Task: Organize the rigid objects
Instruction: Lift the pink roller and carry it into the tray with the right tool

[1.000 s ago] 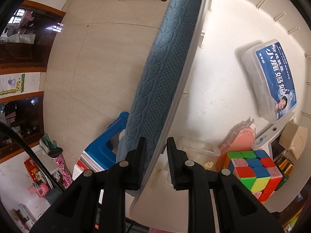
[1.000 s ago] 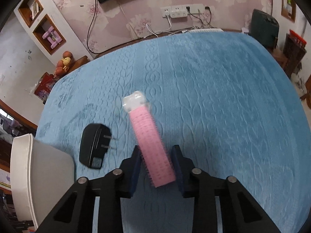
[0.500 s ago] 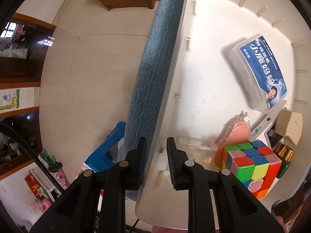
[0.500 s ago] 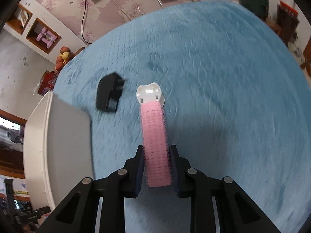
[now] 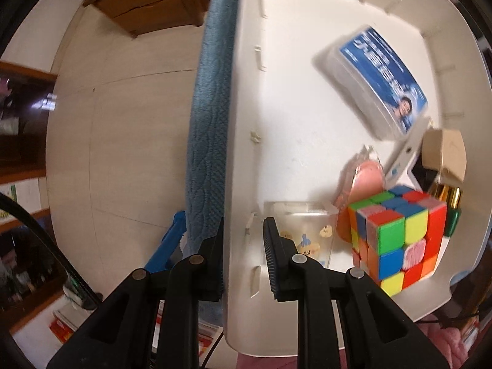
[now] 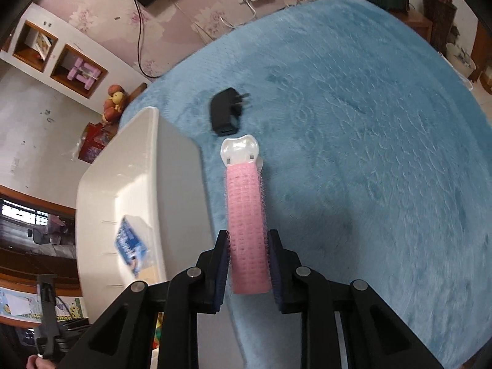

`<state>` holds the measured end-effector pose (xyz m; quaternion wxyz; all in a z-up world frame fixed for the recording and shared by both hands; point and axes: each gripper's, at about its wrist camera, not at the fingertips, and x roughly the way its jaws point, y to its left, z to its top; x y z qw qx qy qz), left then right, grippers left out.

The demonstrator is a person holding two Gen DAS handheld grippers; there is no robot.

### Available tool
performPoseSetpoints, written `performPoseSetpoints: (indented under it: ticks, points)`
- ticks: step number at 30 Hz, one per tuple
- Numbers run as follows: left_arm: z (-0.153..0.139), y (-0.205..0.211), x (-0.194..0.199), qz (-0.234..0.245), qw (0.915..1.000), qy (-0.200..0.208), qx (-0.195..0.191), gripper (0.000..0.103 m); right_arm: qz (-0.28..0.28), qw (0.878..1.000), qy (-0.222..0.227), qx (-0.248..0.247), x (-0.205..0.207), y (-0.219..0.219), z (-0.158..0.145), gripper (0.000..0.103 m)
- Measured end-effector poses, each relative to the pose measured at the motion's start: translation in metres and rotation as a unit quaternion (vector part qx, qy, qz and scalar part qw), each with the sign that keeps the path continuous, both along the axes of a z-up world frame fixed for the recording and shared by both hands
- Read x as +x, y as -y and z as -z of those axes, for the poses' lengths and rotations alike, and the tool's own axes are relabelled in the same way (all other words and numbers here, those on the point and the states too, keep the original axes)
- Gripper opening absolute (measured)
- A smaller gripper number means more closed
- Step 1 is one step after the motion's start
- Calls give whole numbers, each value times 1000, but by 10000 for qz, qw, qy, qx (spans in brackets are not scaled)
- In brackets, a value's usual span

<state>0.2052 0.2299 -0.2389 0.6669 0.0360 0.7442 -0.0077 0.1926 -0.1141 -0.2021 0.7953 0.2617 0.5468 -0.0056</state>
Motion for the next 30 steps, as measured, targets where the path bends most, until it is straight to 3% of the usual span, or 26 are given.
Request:
performPoseSetpoints:
  ticks: [6, 16, 23, 30]
  points:
    - [1, -1, -15, 339, 9992, 36, -187, 20, 81, 9992, 374, -75, -14, -21, -32, 24]
    - [7, -6, -33, 879, 9951, 0, -455, 17, -278, 9914, 1192, -464, -39, -71, -80, 24]
    - [5, -2, -41, 1169, 9917, 44, -539, 17, -790, 9822, 1586, -624, -55, -112, -95, 24]
    - [3, 0, -44, 1348, 9894, 97, -539, 17, -1272, 9752, 1630, -786, -62, -146, -91, 24]
